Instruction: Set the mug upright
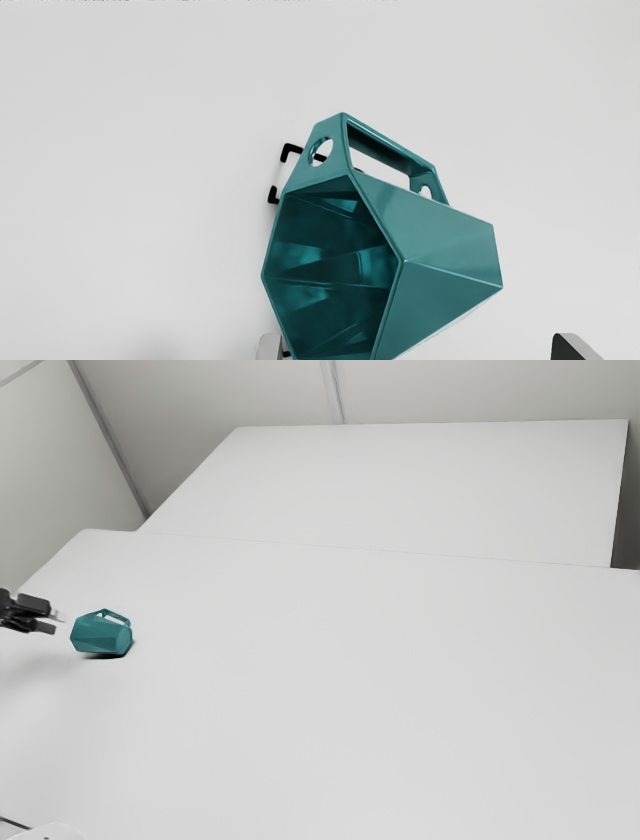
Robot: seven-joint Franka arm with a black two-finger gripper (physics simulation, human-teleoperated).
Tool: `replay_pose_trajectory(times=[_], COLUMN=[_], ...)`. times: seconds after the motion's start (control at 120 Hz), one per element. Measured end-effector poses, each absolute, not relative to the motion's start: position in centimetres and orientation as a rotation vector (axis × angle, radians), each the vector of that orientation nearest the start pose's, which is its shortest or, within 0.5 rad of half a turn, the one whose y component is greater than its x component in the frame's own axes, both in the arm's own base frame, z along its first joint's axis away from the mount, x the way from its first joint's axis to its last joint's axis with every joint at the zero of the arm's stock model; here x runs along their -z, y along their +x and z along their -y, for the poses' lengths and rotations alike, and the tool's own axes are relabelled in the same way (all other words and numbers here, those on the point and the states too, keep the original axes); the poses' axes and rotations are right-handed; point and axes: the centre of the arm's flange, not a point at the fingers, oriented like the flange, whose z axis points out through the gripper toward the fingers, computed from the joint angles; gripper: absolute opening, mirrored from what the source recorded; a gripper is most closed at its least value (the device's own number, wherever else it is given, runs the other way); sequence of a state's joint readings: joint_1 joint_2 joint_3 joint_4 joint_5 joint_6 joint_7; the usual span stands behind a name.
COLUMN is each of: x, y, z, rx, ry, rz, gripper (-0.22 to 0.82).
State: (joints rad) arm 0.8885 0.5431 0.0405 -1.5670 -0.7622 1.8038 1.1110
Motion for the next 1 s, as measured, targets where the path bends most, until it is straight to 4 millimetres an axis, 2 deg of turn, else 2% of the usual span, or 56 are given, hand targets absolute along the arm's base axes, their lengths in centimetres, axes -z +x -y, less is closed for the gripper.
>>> replay_pose_trajectory(times=[0.208,1.0], x=[-30.5,-28.5], y=[45.8,48.7], z=[-49.2,-46.3], rx=[-0.565,-0.570], ry=[2.440,2.388], rz=[-0.119,-0.013], gripper=[0.59,0.59])
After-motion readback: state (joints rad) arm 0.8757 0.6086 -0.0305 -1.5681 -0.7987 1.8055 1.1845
